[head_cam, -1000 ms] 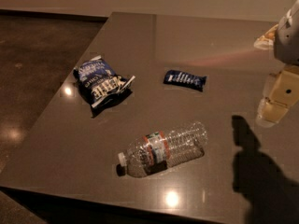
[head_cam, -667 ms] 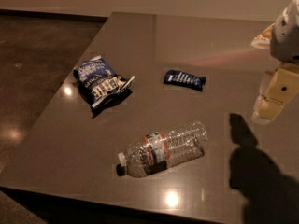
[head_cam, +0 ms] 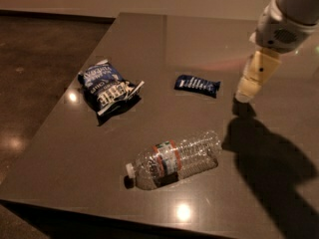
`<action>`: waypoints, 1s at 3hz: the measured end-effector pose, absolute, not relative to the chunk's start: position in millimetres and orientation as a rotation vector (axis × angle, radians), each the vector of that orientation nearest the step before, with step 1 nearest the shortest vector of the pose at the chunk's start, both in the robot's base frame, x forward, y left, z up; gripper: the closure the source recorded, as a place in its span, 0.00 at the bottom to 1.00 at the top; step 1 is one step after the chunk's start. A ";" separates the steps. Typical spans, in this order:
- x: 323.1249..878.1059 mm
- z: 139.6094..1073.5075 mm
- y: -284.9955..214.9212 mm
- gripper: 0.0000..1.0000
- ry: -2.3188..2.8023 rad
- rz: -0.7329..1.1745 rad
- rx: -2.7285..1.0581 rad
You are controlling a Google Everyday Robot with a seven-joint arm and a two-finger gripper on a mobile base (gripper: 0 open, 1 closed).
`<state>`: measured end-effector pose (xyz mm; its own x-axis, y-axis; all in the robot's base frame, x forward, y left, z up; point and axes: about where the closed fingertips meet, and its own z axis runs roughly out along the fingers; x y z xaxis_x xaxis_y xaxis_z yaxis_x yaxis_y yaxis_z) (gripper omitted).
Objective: Pick rxbar blueberry
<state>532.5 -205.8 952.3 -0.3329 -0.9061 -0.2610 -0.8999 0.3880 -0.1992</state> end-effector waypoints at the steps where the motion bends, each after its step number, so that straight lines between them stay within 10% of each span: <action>1: 577.1 935.8 -208.6 0.00 2.380 0.031 -1.465; 3: 626.6 896.7 -208.0 0.00 2.446 0.086 -1.382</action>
Offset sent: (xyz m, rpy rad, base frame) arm 0.1092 -0.0052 -0.0617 0.1031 0.0771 -0.1810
